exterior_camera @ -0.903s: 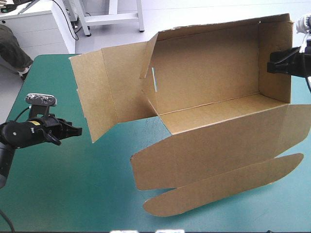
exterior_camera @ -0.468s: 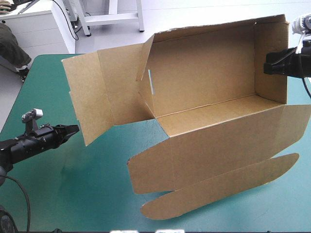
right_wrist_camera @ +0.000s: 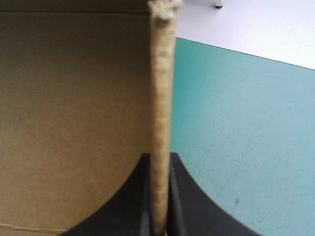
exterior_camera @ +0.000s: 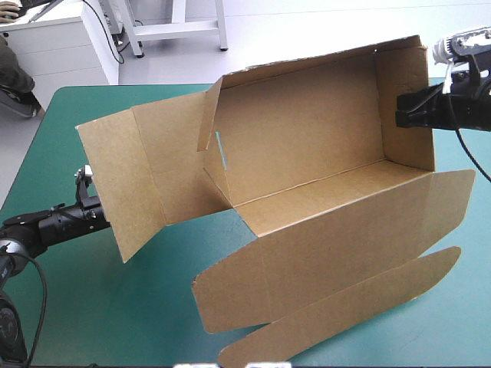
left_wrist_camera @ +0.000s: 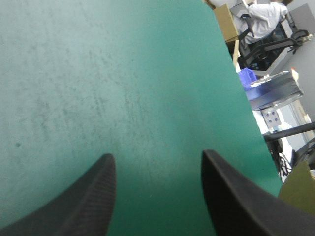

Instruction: Fold the box

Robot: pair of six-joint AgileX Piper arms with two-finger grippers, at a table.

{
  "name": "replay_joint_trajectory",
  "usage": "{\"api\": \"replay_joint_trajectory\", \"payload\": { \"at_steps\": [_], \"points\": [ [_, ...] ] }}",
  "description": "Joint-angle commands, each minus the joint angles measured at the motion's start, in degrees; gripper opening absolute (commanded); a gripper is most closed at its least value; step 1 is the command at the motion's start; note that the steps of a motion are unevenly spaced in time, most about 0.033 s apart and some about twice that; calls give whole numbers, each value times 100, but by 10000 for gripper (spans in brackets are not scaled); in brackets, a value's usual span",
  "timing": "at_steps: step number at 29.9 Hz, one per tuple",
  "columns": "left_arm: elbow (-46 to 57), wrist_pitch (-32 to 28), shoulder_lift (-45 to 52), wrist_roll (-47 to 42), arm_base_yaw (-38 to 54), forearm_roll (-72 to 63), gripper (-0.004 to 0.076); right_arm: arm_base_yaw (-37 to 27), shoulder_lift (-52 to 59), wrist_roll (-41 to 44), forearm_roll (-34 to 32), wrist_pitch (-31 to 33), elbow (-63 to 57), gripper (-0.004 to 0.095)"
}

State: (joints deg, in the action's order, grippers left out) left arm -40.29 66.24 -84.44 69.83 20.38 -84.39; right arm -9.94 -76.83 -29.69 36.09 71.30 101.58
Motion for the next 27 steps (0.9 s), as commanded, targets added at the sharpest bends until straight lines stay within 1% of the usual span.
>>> {"api": "replay_joint_trajectory", "payload": {
  "at_steps": [1, 4, 6, 10, 12, 21, 24, 27],
  "points": [
    [-333, 819, 237, -133, -213, -525, 529, -1, 167, 119, 271, 56, 132, -20],
    [-503, 819, 395, -183, -434, -481, 531, 8, 167, 143, 214, 56, 132, -20],
    [-597, 819, 494, -211, -554, -481, 531, 114, 167, 143, 54, 56, 132, -20],
    [-808, 819, 730, -352, -622, -516, 531, 479, 144, 410, -639, 13, 132, -20],
    [-892, 819, 871, -510, -622, -506, 531, 586, 105, 578, -839, -78, 132, -20],
    [-928, 819, 1602, -638, -924, -428, 531, 758, -84, 641, -721, -240, 132, -20],
    [-928, 819, 1754, -687, -972, -634, 531, 828, -150, 705, -721, -284, 132, -18],
    [-937, 819, 1846, -745, -982, -781, 531, 1001, -175, 749, -751, -461, 132, -18]
  ]
}}
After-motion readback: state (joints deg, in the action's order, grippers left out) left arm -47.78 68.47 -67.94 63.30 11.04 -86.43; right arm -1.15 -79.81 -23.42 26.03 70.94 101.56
